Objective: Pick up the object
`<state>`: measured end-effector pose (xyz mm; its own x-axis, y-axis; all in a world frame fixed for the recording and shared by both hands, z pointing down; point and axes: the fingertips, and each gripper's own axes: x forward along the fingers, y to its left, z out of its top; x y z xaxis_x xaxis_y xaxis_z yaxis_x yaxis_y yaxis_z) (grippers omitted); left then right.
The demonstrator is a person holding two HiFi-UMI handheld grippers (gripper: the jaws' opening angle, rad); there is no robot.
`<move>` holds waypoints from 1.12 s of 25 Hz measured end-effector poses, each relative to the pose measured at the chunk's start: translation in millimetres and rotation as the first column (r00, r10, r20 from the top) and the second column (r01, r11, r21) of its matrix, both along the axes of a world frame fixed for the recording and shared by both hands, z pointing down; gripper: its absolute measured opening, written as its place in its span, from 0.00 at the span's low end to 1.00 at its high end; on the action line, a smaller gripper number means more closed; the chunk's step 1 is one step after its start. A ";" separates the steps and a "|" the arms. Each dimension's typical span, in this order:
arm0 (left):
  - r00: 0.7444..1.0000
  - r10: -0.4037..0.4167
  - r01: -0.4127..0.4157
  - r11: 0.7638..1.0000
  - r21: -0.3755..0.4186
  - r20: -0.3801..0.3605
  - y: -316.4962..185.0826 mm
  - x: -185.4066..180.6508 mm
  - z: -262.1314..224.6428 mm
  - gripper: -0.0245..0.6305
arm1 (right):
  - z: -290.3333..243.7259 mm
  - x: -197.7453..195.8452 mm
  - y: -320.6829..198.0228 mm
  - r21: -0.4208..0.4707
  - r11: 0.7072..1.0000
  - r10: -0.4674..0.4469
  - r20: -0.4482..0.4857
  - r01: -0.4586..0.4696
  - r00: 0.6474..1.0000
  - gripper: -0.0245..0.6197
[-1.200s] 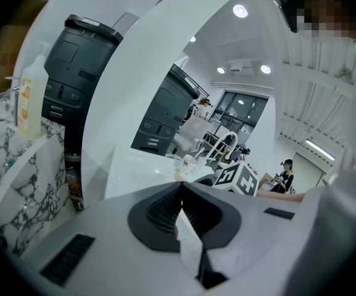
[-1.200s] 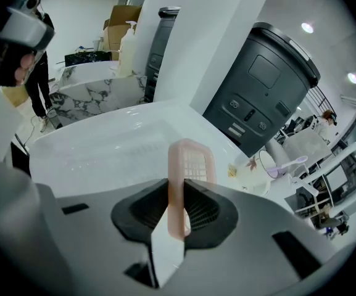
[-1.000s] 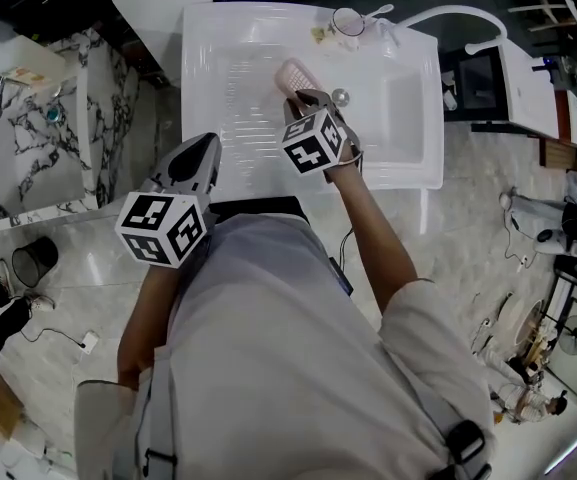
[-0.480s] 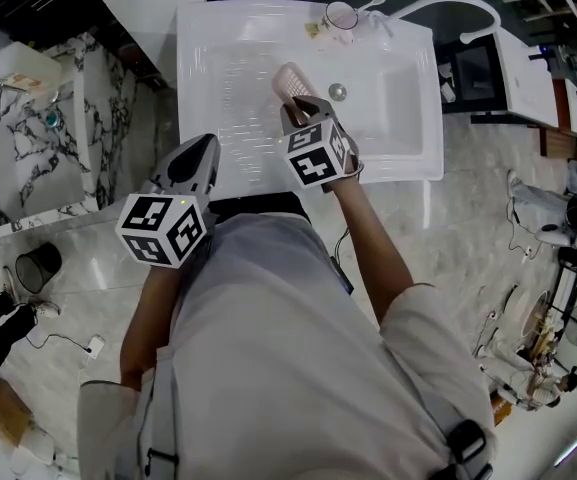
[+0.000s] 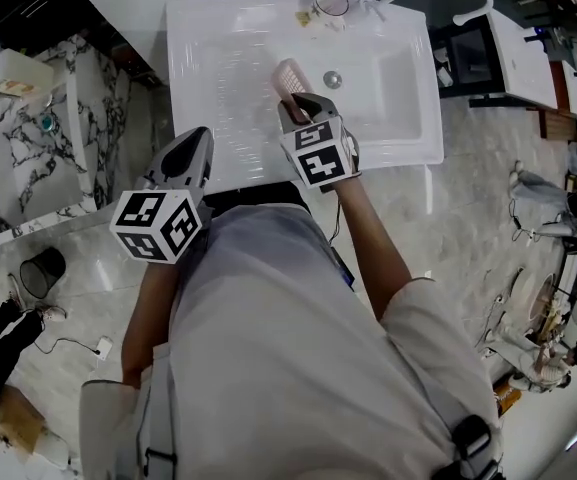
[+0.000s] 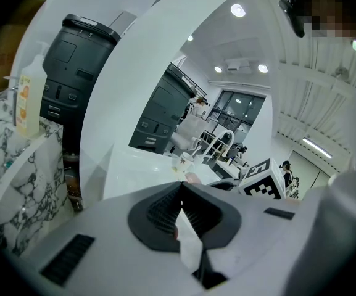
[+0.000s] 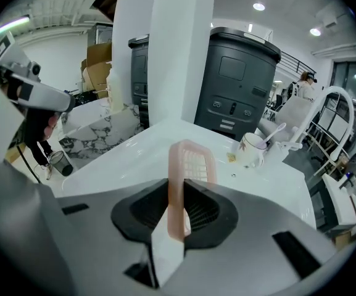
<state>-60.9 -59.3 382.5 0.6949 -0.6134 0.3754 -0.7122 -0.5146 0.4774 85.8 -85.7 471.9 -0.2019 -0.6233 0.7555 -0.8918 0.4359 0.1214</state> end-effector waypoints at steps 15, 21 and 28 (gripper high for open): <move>1.000 -0.028 0.028 1.000 -0.012 0.014 3.2 -15.3 1.7 0.04 | -44.1 -2.6 17.9 0.059 0.997 0.048 0.169 -0.059 0.984 0.16; 0.999 -0.046 0.046 0.999 -0.023 0.025 4.9 -25.0 8.9 0.04 | -58.8 -2.5 25.2 0.082 0.992 0.077 0.229 -0.098 0.970 0.16; 0.997 -0.065 0.066 0.998 -0.016 0.030 5.4 -26.4 7.7 0.04 | -72.4 6.4 32.3 0.098 0.986 0.106 0.267 -0.137 0.958 0.16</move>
